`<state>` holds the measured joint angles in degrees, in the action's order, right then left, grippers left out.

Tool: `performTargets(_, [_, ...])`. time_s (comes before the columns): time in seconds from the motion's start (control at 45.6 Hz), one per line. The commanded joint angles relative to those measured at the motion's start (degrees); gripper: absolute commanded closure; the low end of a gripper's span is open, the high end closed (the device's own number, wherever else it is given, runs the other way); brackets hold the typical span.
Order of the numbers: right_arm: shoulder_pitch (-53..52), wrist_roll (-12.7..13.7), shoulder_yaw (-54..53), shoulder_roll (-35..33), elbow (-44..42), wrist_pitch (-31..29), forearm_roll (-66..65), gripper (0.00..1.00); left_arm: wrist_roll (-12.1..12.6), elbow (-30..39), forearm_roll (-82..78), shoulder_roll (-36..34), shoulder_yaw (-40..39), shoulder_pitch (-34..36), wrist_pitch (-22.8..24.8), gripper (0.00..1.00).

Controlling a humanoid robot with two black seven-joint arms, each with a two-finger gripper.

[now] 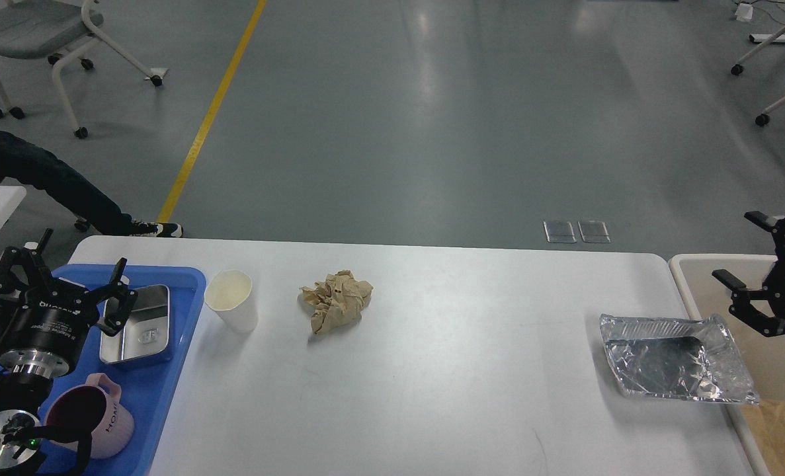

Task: Tidy desktop
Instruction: 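Open the left gripper and withdraw it above the tray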

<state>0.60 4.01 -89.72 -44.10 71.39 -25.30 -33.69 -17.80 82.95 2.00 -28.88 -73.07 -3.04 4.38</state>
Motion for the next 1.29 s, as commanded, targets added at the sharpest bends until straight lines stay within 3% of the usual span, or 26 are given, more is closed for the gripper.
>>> performTargets(0.0, [0.5, -0.1, -3.2, -2.5, 1.2, 1.0, -11.2, 0.00, 0.1, -0.2, -0.1, -0.3, 0.0, -0.2, -0.1, 0.04])
performTargets(0.219, [0.5, -0.3, -6.1, -2.7, 2.8, 8.3, -35.1, 0.00, -0.4, -0.2, -0.2, -0.6, -0.3, -1.7, -0.2, 0.04])
performTargets(0.329, [1.3, -1.1, -5.6, -4.1, 5.2, 7.5, -40.4, 0.00, -0.9, -1.0, -0.4, -0.3, -1.5, -1.9, -0.1, 0.04])
performTargets(0.438, [3.7, -1.4, -3.0, -9.0, 9.9, 2.9, -40.6, 0.00, -3.6, -1.0, -0.6, -0.5, -1.2, -1.4, 0.8, 0.04])
performTargets(0.591, [4.2, -1.4, 1.9, -15.5, 14.7, 2.3, -46.2, 0.00, -4.4, -1.0, -0.9, -2.8, -1.2, -1.2, 2.0, 0.04])
performTargets(0.789, [5.1, -1.9, 2.7, -18.1, 19.6, 2.6, -64.2, 0.00, -10.7, -1.1, -3.8, -3.0, -0.8, -1.4, 2.4, 0.04])
performTargets(0.986, [12.8, -1.9, 3.4, -27.3, 24.0, 2.9, -67.8, 0.00, -10.9, -1.1, -5.4, -2.9, -0.7, -1.3, 3.6, 0.04])
performTargets(1.271, [13.9, -1.9, 3.7, -28.7, 23.7, 4.8, -80.3, 0.00, -10.2, -1.5, -5.0, -2.3, -0.7, -1.9, 3.7, 0.04])
